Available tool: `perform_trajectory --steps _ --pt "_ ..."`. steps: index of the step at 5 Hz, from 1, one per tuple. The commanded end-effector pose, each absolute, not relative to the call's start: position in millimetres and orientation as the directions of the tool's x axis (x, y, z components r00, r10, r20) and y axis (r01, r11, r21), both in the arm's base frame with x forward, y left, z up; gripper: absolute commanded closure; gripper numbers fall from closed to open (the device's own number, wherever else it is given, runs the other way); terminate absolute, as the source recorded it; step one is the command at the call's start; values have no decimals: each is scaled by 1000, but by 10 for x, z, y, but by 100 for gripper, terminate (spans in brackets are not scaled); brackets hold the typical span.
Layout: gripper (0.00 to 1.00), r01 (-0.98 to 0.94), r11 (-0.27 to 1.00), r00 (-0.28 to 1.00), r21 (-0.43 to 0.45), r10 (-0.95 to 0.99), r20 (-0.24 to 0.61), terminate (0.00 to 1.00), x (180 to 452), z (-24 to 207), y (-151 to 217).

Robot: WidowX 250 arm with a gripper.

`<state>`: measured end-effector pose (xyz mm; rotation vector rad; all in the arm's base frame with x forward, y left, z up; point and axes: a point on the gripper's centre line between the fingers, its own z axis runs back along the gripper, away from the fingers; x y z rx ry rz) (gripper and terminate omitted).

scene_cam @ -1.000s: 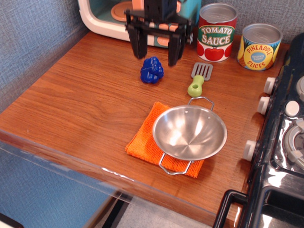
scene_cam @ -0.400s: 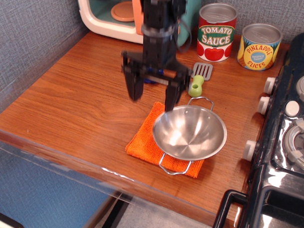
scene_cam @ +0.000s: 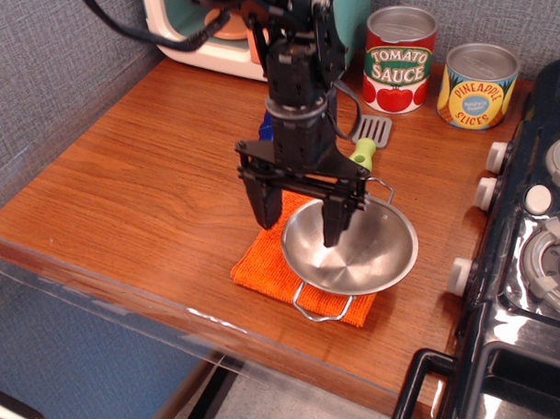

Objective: Place the pot in front of the oven.

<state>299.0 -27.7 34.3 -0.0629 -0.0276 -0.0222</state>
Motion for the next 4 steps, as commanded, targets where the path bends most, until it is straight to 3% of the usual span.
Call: perform_trajectory --steps 1,2,4 --pt "0 113 990 988 -86 -103 116 0 3102 202 -515" --pt "100 111 991 988 -68 -103 112 0 3126 156 -514" --pt "100 90 994 988 -67 -81 132 0 3090 324 -523"
